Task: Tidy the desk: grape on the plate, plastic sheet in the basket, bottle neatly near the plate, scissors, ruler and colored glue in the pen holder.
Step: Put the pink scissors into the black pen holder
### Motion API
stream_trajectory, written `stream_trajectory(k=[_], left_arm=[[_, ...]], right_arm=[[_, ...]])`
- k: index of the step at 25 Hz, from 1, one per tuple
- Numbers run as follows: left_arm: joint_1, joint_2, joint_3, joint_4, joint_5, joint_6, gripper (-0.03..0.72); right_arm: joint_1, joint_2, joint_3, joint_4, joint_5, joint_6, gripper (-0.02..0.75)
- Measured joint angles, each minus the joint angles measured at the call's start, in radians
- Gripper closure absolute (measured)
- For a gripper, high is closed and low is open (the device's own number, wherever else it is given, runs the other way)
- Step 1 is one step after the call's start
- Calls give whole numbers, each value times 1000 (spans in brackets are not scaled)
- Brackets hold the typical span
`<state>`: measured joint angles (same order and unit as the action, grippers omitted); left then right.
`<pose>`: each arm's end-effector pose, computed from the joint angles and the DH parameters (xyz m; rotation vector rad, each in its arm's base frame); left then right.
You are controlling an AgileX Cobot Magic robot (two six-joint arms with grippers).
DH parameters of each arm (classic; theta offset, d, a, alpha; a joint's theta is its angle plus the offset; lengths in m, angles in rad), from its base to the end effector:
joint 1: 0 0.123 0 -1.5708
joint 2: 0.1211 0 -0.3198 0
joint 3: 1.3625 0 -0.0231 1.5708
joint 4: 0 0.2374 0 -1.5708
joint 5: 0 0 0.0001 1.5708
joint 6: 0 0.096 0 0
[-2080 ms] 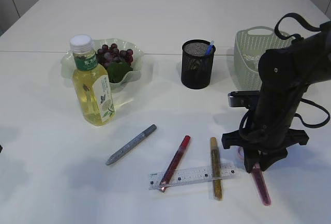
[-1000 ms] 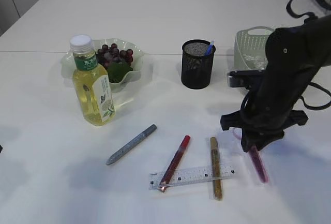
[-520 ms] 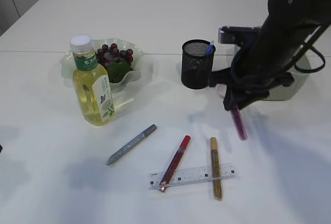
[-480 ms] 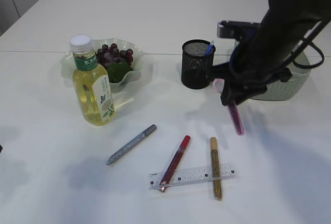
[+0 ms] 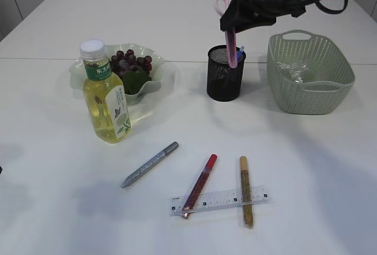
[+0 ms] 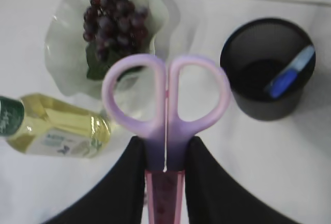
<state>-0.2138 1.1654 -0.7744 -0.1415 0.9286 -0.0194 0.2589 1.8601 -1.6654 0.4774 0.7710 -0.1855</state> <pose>0.1694 -0.0479 0.2911 0.1811 2.8056 -0.2345 0.4060 0.1393 0.3472 -0.2636 2.4014 0.5895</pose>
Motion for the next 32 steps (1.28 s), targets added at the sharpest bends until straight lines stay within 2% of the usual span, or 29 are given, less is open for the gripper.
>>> stream_trajectory(k=[5, 13, 21, 27, 30, 32], left_arm=[[0, 0, 0, 0, 28, 0, 245], [0, 0, 0, 0, 33, 0, 245], [0, 0, 0, 0, 33, 0, 245], [0, 0, 0, 0, 33, 0, 245], [0, 0, 0, 0, 33, 0, 245], [0, 0, 0, 0, 33, 0, 245]], right_arm=[[-54, 50, -9, 211, -115, -193, 558], [-57, 125, -9, 556, -299, -671, 559], [-57, 215, -10, 770, -451, -1007, 559], [-57, 283, -10, 1054, -493, -1332, 559], [-57, 300, -10, 1151, -485, -1443, 558], [-57, 309, -10, 1174, -480, -1470, 557]])
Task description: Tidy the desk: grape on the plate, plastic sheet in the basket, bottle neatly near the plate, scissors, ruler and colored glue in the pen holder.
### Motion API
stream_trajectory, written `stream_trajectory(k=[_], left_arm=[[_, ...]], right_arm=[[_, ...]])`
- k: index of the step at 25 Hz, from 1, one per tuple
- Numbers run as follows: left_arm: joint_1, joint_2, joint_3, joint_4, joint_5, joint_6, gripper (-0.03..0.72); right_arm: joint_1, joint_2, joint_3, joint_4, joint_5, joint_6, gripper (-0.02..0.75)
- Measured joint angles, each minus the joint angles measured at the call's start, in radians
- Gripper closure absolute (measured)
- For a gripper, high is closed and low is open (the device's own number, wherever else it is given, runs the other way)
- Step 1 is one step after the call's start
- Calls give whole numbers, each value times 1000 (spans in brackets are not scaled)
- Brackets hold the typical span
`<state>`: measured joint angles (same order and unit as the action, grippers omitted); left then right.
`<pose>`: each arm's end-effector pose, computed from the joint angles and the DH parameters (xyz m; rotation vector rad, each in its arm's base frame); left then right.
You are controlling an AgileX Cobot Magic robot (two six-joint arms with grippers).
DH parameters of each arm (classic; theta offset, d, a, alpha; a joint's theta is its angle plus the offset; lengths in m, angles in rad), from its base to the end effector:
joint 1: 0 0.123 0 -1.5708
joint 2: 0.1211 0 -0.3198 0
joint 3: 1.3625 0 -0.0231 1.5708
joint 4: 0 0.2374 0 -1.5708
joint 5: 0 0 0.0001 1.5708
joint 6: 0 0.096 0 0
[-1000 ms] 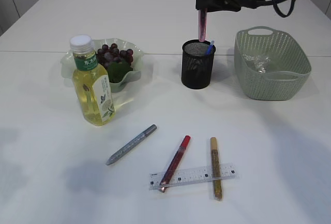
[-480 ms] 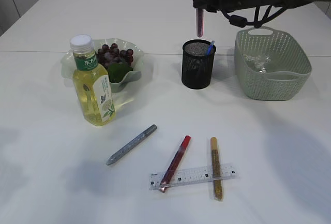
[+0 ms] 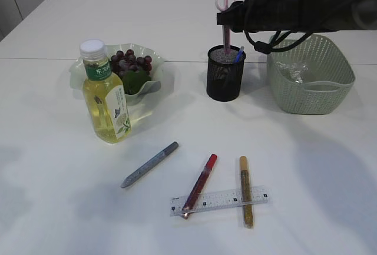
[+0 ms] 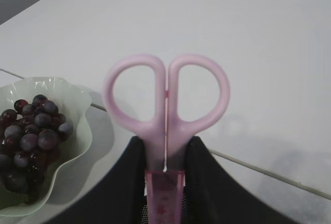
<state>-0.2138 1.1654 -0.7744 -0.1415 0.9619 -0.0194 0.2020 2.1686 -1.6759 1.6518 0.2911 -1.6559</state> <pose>0.1664 -0.0475 0.2901 0.1865 2.8387 -0.2326 0.5071 0.1320 0.2570 -0.3886 1.9191 0.4157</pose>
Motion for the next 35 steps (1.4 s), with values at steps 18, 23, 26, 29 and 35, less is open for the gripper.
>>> stream_trajectory(k=[18, 23, 26, 29, 35], left_arm=[[0, 0, 0, 0, 0, 0, 245], [0, 0, 0, 0, 0, 0, 245], [0, 0, 0, 0, 0, 0, 245], [0, 0, 0, 0, 0, 0, 245], [0, 0, 0, -6, 0, 0, 245]], right_arm=[[0, 3, 0, -3, 9, 75, 335], [0, -90, 0, -289, 48, 418, 334], [0, -156, 0, -608, 152, 729, 334], [5, -218, 0, -914, 301, 1023, 334], [73, -349, 0, -1323, 497, 1381, 352]])
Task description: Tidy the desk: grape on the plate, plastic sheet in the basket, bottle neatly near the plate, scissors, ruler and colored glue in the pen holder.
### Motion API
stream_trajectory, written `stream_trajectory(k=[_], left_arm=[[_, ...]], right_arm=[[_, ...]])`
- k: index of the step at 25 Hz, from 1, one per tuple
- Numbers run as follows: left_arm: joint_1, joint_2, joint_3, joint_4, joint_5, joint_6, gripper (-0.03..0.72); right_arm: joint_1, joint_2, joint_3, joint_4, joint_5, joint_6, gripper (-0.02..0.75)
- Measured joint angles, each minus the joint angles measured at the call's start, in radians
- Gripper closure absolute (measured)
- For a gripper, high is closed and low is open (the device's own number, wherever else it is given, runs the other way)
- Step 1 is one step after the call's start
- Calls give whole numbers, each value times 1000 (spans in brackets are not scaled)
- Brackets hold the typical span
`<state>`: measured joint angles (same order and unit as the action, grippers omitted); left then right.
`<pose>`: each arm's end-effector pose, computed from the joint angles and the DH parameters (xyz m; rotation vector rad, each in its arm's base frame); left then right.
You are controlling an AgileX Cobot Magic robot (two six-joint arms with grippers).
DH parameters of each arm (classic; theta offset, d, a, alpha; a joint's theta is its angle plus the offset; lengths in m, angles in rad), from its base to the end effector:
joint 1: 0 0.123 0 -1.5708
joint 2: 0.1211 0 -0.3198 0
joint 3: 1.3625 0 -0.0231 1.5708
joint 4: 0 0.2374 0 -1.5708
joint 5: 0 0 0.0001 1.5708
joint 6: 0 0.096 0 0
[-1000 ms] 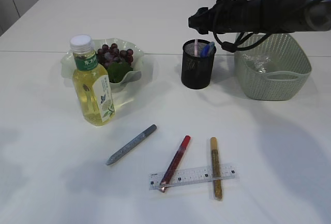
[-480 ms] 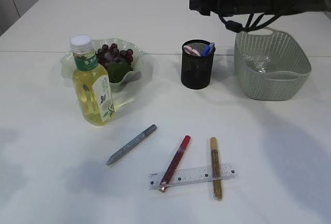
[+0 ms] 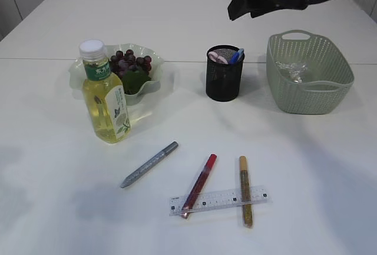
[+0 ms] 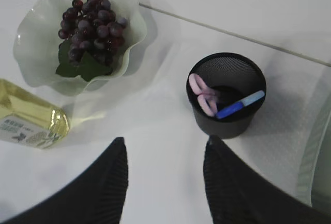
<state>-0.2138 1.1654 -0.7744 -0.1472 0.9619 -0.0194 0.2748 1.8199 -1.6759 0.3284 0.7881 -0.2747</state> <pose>0.1664 -0.0479 0.2902 0.1829 2.8390 -0.2400 0.3962 0.1345 0.3625 -0.4820 2.3459 0.3867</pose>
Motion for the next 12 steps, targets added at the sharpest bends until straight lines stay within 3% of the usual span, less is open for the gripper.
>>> stream_trajectory(k=[12], left_arm=[[0, 0, 0, 0, 0, 0, 246]], right_arm=[[144, -67, 49, -172, 279, 129, 353]])
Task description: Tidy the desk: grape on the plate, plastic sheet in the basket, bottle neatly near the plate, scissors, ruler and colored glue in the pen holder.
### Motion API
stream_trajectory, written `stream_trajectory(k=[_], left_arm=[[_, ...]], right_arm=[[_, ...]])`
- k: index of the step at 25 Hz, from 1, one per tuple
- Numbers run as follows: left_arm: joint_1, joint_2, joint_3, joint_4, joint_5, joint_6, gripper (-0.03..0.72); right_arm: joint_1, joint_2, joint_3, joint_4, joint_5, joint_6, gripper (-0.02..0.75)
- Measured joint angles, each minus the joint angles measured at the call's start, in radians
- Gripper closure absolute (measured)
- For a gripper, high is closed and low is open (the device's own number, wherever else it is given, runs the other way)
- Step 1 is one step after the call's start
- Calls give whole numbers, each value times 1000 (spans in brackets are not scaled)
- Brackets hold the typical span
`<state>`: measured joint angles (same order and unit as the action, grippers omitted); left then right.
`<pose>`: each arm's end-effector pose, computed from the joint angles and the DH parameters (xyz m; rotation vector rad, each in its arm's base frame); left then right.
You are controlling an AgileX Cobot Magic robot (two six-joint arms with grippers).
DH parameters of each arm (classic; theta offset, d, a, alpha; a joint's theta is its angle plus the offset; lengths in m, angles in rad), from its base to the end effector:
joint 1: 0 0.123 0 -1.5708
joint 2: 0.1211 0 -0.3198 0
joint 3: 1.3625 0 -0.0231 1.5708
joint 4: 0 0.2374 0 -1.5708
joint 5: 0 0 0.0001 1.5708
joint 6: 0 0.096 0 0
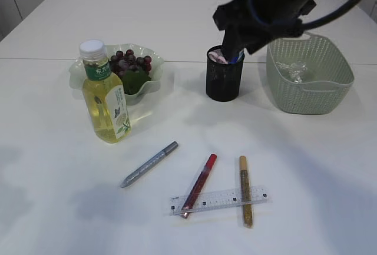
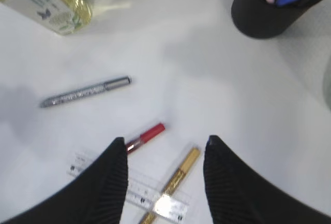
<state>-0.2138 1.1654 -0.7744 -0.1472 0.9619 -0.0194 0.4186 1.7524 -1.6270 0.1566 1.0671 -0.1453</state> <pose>0.1664 -0.0479 0.2902 0.1829 2.8390 -0.2400 0.3386 0.1650 0.3575 -0.6917 2.5965 0.2935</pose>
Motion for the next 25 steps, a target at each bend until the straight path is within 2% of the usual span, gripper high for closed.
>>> stream_trajectory(k=[6, 10, 17, 22, 25], left_arm=[[0, 0, 0, -39, 2, 0, 246], [0, 0, 0, -65, 2, 0, 246], [0, 0, 0, -67, -1, 7, 251], [0, 0, 0, -67, -4, 39, 251], [0, 0, 0, -67, -8, 43, 252]], right_arm=[[80, 0, 177, -42, 24, 11, 353], [162, 0, 279, -67, -8, -40, 353], [258, 0, 340, -74, -75, -375, 353], [273, 6, 340, -68, -85, -670, 353], [273, 38, 340, -42, -76, -765, 353]])
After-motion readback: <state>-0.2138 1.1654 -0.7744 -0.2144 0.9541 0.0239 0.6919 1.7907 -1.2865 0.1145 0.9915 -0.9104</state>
